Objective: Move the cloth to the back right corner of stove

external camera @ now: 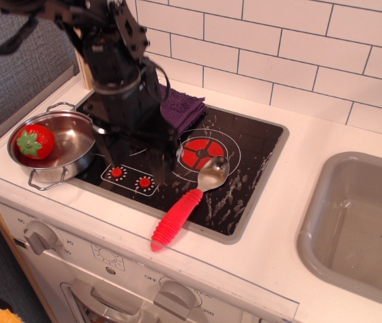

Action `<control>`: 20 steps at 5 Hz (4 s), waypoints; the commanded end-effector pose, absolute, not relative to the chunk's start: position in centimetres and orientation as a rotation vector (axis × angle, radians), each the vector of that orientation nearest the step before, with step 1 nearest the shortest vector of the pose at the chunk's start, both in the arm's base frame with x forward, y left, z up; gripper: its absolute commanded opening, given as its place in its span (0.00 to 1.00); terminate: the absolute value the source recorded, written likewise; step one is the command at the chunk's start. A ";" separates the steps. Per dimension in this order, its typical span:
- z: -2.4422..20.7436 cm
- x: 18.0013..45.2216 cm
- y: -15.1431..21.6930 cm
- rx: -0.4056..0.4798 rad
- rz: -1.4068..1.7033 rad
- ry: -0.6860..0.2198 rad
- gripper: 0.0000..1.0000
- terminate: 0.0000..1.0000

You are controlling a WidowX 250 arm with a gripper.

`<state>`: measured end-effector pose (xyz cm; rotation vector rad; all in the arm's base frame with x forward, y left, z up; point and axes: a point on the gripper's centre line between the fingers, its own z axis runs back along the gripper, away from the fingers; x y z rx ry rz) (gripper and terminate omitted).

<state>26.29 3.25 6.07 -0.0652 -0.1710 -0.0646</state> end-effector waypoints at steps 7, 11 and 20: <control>3.6 39.7 10.9 0.075 0.069 -0.111 1.00 0.00; 3.6 39.3 5.1 -0.059 0.033 -0.097 1.00 0.00; 9.4 37.8 0.0 -0.048 -0.013 -0.255 1.00 0.00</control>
